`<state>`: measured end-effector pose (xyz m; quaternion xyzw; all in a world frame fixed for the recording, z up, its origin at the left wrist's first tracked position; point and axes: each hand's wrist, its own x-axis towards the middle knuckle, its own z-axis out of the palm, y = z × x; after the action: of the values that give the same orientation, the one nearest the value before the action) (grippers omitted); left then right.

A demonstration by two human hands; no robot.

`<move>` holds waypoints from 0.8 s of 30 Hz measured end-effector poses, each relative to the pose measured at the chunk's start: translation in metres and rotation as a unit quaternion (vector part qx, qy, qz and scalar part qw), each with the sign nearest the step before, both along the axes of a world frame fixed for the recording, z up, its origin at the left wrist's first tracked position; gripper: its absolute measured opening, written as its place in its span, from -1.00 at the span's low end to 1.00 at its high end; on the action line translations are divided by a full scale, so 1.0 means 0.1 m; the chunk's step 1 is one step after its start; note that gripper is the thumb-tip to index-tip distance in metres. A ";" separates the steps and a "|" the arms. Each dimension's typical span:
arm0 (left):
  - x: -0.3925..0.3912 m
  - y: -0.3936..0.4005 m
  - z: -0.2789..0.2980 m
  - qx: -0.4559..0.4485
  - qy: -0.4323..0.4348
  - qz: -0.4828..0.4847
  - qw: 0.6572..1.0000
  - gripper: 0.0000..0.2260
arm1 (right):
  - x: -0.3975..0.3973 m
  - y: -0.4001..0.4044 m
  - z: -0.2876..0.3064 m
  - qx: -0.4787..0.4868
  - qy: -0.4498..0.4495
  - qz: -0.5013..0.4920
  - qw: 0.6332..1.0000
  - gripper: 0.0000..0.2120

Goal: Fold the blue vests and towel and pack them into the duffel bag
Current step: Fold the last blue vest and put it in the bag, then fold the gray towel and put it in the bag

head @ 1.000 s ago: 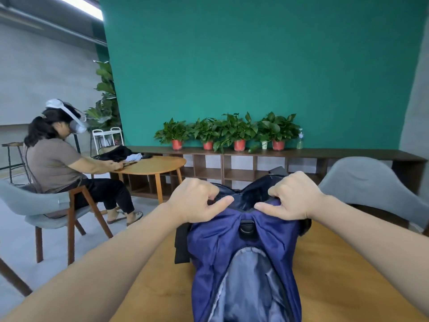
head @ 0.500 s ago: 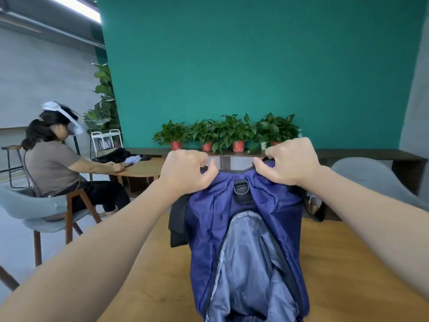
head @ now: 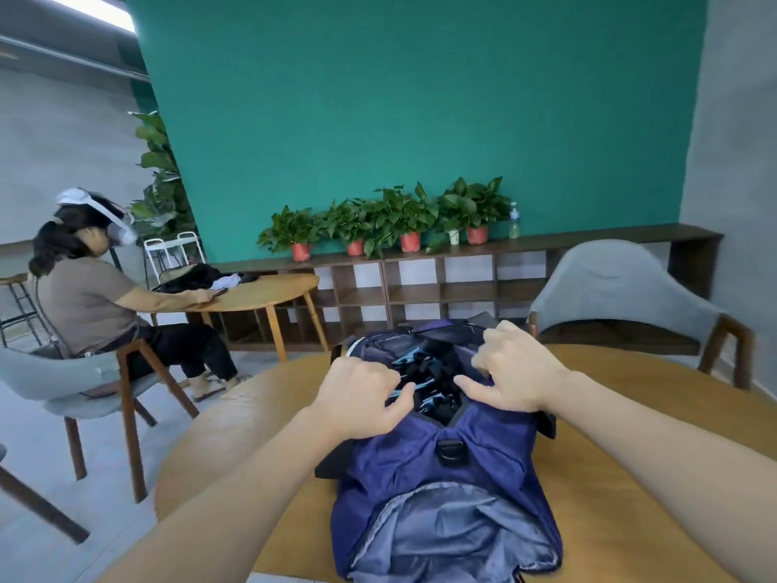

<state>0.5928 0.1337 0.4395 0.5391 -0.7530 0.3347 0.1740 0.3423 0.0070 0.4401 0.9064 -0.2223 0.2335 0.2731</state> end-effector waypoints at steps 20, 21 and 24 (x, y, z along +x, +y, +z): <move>-2.43 0.74 -1.34 0.033 0.187 -0.277 0.942 -0.95 | -2.25 1.56 -1.29 0.272 -0.232 -0.150 0.922 -0.78; -2.63 0.73 -1.43 0.057 0.194 -0.292 0.935 -0.94 | -2.42 1.62 -1.40 0.288 -0.242 -0.169 0.911 -0.80; -3.21 0.69 -1.69 0.141 0.207 -0.301 0.920 -0.90 | -2.92 1.80 -1.73 0.337 -0.254 -0.237 0.875 -0.84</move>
<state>0.2718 0.2027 0.2704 0.3635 -0.8660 0.0379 0.3412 0.0506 0.1873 0.2675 0.7736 -0.5568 0.2949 -0.0671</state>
